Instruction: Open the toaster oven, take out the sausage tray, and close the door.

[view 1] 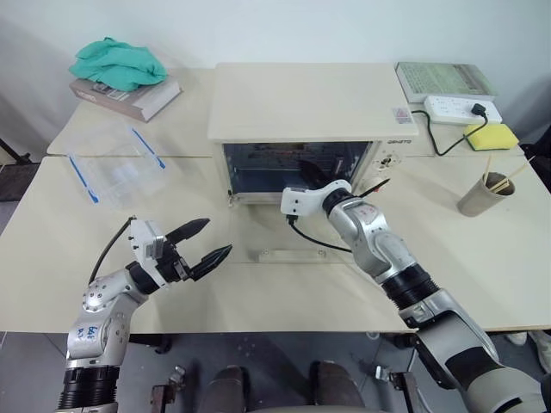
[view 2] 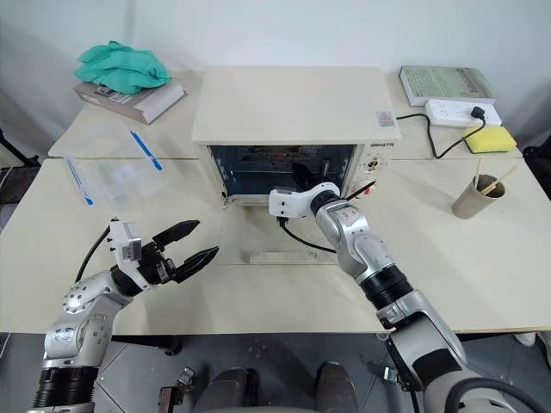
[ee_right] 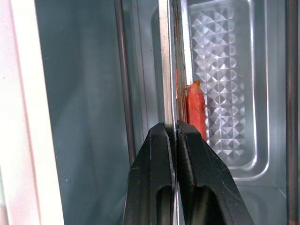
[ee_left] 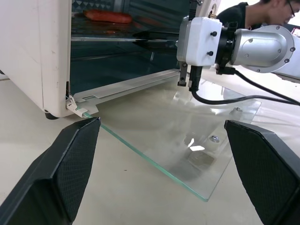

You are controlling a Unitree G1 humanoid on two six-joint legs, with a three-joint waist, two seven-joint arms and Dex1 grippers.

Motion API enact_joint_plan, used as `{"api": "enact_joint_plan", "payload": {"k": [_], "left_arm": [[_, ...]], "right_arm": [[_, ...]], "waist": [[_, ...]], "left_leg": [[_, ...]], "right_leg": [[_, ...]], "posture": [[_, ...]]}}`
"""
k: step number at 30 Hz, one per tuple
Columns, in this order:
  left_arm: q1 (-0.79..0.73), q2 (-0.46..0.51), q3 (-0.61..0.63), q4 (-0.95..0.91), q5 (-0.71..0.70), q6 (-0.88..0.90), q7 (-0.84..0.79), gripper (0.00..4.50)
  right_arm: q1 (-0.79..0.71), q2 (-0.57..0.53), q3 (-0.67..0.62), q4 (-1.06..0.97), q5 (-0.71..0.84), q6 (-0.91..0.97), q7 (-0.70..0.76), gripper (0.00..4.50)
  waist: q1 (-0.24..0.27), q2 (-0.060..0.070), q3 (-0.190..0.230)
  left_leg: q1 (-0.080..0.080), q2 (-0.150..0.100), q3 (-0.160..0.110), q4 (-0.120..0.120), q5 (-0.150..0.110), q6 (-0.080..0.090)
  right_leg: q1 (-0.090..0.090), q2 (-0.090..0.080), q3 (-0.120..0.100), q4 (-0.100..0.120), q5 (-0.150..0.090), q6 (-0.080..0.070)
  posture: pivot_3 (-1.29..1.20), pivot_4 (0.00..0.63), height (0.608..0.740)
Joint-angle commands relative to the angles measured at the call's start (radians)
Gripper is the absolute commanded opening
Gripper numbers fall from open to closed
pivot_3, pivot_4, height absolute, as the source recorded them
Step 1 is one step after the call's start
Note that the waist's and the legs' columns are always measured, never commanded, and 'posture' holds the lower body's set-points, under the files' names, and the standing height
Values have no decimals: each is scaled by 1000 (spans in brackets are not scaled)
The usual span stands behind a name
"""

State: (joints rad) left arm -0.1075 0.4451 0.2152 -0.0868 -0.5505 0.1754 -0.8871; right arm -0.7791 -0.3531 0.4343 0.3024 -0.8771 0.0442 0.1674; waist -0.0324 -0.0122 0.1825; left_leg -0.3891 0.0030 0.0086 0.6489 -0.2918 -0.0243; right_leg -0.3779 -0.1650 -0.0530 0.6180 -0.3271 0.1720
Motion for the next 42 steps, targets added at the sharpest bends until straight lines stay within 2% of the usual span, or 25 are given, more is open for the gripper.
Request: {"api": "enact_joint_plan", "payload": {"k": [1,11,18,26,29,34,38,42], "left_arm": [[-20,-6,7,-18,-27,-4,0,4500],[-76,-34,15,17,-40,-7,8,4500],[-67,2,59,-2,-87,41,-4,4500],[-24,63,82,-21,-132,116,-24,4500],[-38,76,83,-28,-183,214,-6,4500],[-75,95,83,-37,-298,424,53,4500],[-166,104,116,-17,-546,745,185,4500],[-237,108,109,13,-668,965,324,4500]], "right_arm": [[-12,-20,-22,-129,32,-31,42,40],[86,-108,-45,-348,116,-53,240,40],[323,-189,-88,-563,124,-68,279,40],[499,-232,-164,-718,134,-82,289,40],[560,-266,-198,-774,133,-128,274,40],[599,-324,-227,-812,122,-217,270,40],[615,-352,-253,-816,196,-282,295,40],[599,-379,-246,-789,276,-367,319,40]], "waist": [[0,0,0],[-1,0,0],[4,0,0],[19,0,0],[33,-1,0],[31,-1,0],[30,-1,1],[29,-2,1]], "left_leg": [[0,0,0,0,0,0],[0,0,1,-1,0,0],[0,0,1,-1,-1,0],[0,0,1,0,-1,0],[0,0,1,0,-1,1],[0,0,1,0,-1,1],[0,0,0,1,-1,1],[0,0,0,1,-1,0]], "right_leg": [[0,0,0,0,0,0],[-1,0,0,-1,0,0],[0,0,0,-2,0,0],[2,0,-1,-5,0,0],[2,0,-1,-6,0,0],[2,0,-1,-6,0,0],[2,0,-1,-5,0,0],[3,0,-1,-4,0,0]], "posture": [[0,150,740],[0,150,740],[0,150,740],[0,150,740],[0,150,740],[0,150,740],[0,150,740],[0,150,740]]}}
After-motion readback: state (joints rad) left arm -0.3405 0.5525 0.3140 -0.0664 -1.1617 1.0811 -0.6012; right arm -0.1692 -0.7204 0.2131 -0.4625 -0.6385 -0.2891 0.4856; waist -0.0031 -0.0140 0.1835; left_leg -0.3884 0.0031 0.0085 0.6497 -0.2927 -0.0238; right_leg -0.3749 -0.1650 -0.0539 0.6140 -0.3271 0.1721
